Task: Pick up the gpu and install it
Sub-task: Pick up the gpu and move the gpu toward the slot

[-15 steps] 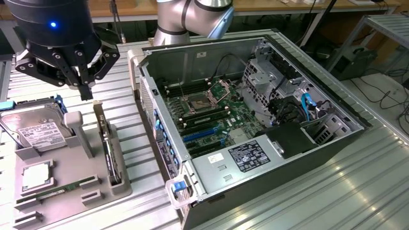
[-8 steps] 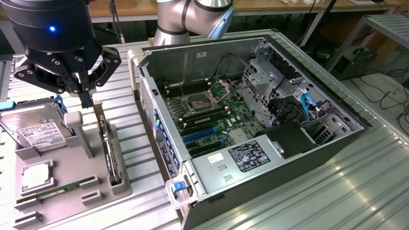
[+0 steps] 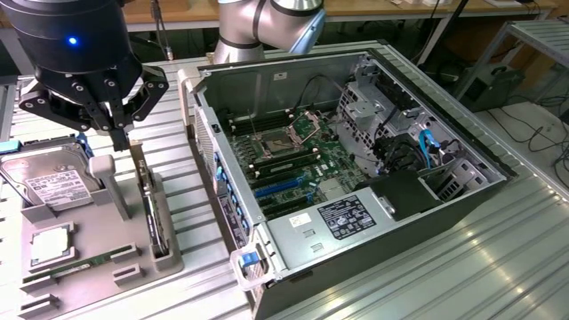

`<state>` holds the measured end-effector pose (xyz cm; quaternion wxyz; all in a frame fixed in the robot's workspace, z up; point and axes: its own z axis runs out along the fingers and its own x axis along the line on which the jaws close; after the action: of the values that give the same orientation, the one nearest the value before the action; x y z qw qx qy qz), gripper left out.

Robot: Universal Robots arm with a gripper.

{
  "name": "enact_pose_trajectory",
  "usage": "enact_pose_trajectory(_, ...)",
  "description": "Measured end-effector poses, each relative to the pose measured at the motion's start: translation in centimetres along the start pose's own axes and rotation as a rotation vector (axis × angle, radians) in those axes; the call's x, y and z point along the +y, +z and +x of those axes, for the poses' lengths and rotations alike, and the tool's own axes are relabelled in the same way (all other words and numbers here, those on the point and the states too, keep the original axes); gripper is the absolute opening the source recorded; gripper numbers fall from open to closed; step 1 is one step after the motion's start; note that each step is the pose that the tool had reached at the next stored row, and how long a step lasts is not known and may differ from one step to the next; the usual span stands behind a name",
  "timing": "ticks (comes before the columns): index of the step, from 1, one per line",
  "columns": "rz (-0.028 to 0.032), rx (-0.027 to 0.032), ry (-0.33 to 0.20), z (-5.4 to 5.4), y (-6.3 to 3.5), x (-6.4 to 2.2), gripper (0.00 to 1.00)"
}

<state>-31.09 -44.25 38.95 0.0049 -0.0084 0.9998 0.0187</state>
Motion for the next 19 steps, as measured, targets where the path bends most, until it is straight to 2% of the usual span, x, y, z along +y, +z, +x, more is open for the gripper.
enact_pose_trajectory(7, 0.0, 0.0, 0.0, 0.0, 0.0, 0.0, 0.11)
enact_pose_trajectory(8, 0.0, 0.0, 0.0, 0.0, 0.0, 0.0, 0.11)
enact_pose_trajectory(9, 0.0, 0.0, 0.0, 0.0, 0.0, 0.0, 0.17)
enact_pose_trajectory(10, 0.0, 0.0, 0.0, 0.0, 0.0, 0.0, 0.17)
enact_pose_trajectory(17, 0.0, 0.0, 0.0, 0.0, 0.0, 0.0, 0.6)
enact_pose_trajectory(18, 0.0, 0.0001, 0.0, 0.0, 0.0, 0.0, 0.6)
enact_pose_trajectory(19, 0.0, 0.0, 0.0, 0.0, 0.05, 0.0, 0.66)
